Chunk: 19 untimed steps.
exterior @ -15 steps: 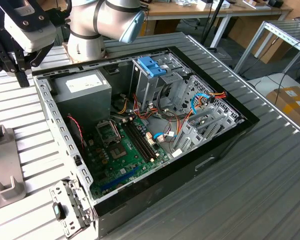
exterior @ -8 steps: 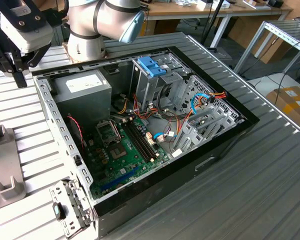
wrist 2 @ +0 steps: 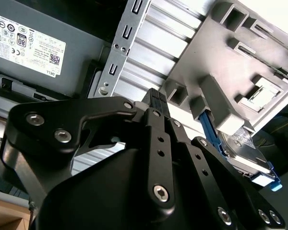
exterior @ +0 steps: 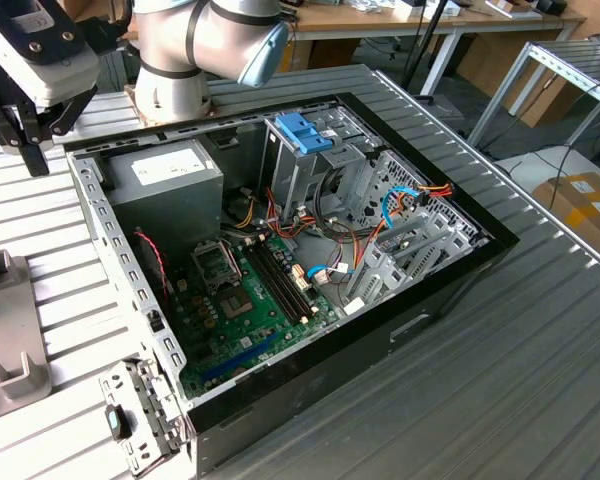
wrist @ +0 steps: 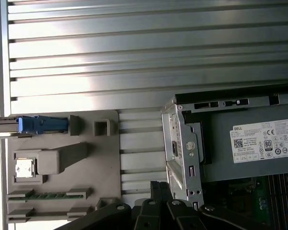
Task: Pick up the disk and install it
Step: 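Reach for the disk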
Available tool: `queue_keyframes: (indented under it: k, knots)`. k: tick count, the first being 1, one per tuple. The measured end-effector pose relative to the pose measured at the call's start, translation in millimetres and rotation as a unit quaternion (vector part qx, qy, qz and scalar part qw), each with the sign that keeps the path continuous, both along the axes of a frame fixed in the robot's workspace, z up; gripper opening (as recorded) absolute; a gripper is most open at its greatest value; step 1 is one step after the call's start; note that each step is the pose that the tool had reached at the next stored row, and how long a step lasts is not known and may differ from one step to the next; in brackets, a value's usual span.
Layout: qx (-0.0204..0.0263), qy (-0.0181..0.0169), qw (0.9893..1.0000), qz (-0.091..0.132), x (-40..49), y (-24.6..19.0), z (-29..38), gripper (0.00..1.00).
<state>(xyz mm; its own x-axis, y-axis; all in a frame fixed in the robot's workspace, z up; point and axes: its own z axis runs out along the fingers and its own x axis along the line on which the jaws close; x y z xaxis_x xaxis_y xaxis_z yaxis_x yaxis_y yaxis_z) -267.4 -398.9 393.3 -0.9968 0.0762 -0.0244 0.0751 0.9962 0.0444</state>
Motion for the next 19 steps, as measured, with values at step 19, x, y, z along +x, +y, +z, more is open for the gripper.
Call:
queue_keyframes:
  k: [19]
  knots:
    - [0.0000, 0.0000, 1.0000, 0.000, -9.1, 0.0, 0.0, 0.10]
